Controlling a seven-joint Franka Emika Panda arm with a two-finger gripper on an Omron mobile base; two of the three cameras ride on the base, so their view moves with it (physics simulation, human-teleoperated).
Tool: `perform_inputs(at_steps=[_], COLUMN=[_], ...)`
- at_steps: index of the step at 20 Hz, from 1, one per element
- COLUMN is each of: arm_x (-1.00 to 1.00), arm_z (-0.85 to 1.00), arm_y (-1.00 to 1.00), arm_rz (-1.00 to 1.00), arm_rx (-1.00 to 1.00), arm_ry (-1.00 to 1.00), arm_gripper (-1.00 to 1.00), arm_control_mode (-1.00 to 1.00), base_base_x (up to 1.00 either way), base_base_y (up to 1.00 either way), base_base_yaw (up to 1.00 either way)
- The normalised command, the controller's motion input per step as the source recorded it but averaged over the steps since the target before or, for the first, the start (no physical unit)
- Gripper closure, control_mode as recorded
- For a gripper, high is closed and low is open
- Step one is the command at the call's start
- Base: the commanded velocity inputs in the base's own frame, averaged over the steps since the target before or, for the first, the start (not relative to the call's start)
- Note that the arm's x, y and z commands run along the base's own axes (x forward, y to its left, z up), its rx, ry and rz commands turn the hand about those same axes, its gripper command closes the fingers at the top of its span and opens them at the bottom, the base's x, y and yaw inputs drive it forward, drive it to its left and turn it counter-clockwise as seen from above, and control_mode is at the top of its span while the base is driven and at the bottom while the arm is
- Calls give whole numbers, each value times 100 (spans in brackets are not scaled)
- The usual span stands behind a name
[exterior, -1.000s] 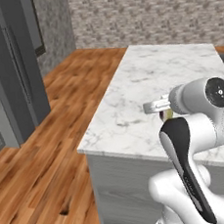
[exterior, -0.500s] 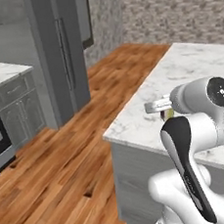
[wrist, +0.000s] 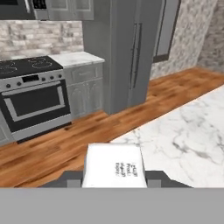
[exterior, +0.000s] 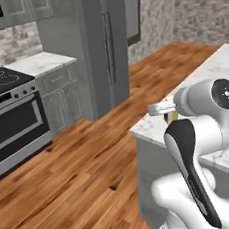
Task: Pick the boxed drink, boxed drink, can from the counter and place them in the open cabinet.
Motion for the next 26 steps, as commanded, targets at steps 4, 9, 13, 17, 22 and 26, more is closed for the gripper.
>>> perform_inputs(at_steps=[4, 9, 13, 17, 22, 26], arm_x=[0, 0, 0, 0, 0, 0], arm_z=[0, 0, 0, 0, 0, 0], arm_y=[0, 0, 0, 0, 0, 0], arm_rz=[0, 0, 0, 0, 0, 0], arm_rx=[0, 0, 0, 0, 0, 0], arm_ry=[0, 0, 0, 0, 0, 0], arm_gripper=[100, 100, 100, 100, 100, 100], arm_control_mode=[100, 100, 100, 100, 100, 100], base_base_x=[-1, -2, -6, -9, -27, -57], base_base_y=[-10, -22, -22, -50, -53, -12], base_base_yaw=[39, 43, 43, 40, 30, 8])
